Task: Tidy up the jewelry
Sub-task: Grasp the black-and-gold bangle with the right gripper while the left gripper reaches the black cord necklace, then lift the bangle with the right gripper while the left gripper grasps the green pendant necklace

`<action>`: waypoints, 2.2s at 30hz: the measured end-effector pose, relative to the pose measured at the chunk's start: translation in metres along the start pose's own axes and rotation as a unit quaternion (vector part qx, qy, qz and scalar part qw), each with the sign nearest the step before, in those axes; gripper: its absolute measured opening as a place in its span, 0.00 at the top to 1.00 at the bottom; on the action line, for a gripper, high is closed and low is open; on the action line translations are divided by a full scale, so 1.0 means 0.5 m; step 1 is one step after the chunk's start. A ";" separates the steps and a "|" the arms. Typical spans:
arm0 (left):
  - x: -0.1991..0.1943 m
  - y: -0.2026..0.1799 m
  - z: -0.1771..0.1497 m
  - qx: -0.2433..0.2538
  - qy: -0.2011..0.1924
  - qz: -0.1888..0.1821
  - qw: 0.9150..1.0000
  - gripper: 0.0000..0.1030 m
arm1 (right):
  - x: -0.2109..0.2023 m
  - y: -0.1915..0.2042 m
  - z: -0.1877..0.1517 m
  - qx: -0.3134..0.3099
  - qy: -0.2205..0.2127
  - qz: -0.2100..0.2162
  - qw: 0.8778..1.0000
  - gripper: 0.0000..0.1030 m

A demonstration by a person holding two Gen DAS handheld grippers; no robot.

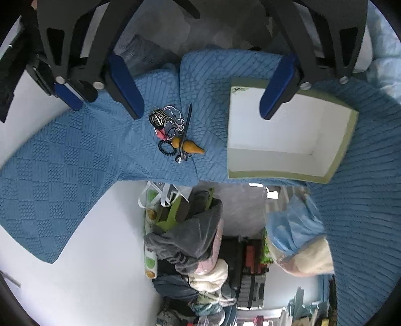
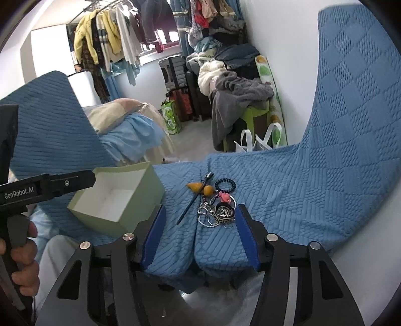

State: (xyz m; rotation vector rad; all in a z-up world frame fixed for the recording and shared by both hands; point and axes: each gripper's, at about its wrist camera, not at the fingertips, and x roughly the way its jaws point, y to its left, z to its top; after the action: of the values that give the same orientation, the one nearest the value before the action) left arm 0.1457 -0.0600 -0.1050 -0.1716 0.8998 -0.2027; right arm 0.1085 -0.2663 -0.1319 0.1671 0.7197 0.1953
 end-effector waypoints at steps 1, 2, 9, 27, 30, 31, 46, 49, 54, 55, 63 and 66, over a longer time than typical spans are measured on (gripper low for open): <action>0.017 0.001 0.001 0.001 0.007 -0.004 1.000 0.19 | 0.015 -0.003 -0.002 -0.002 0.000 -0.002 1.000 0.52; 0.034 0.002 0.002 0.001 0.014 -0.008 1.000 0.24 | 0.033 -0.008 -0.004 -0.007 0.001 -0.004 1.000 0.53; 0.166 -0.006 0.009 0.004 0.073 -0.039 0.997 0.50 | 0.161 -0.048 -0.013 -0.007 0.026 0.013 1.000 0.52; 0.407 -0.018 0.015 -0.015 0.157 -0.057 0.986 0.79 | 0.389 -0.092 -0.048 -0.052 0.131 -0.001 0.990 0.47; 0.419 -0.024 0.014 -0.005 0.154 -0.049 0.987 0.79 | 0.398 -0.099 -0.055 -0.048 0.141 0.007 0.989 0.56; 0.423 -0.026 0.014 -0.003 0.153 -0.049 0.987 0.79 | 0.398 -0.100 -0.058 -0.045 0.146 0.011 0.988 0.59; 0.477 -0.055 0.015 0.048 0.148 -0.020 0.988 0.74 | 0.363 -0.126 -0.034 -0.009 0.121 0.001 0.993 0.88; 0.485 -0.067 0.013 0.062 0.145 -0.013 0.987 0.74 | 0.362 -0.132 -0.030 -0.003 0.121 0.001 0.993 0.88; 0.494 -0.084 0.009 0.084 0.142 -0.003 0.986 0.92 | 0.357 -0.130 -0.027 0.002 0.119 0.002 0.993 0.88; 0.493 -0.085 0.008 0.083 0.142 -0.003 0.986 0.92 | 0.355 -0.130 -0.028 0.003 0.118 0.002 0.993 0.88; 0.420 -0.075 0.021 0.052 0.109 -0.036 0.992 0.92 | 0.326 -0.136 -0.024 0.014 0.108 0.003 0.994 0.88; 0.390 -0.077 0.016 0.053 0.099 -0.037 0.993 0.92 | 0.316 -0.135 -0.025 0.017 0.112 0.000 0.994 0.88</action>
State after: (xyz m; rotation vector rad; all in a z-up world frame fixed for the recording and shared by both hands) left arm 0.2662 -0.1446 -0.2388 -0.0868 1.0779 -0.3397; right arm 0.2243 -0.2938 -0.2565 0.1792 0.9461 0.2028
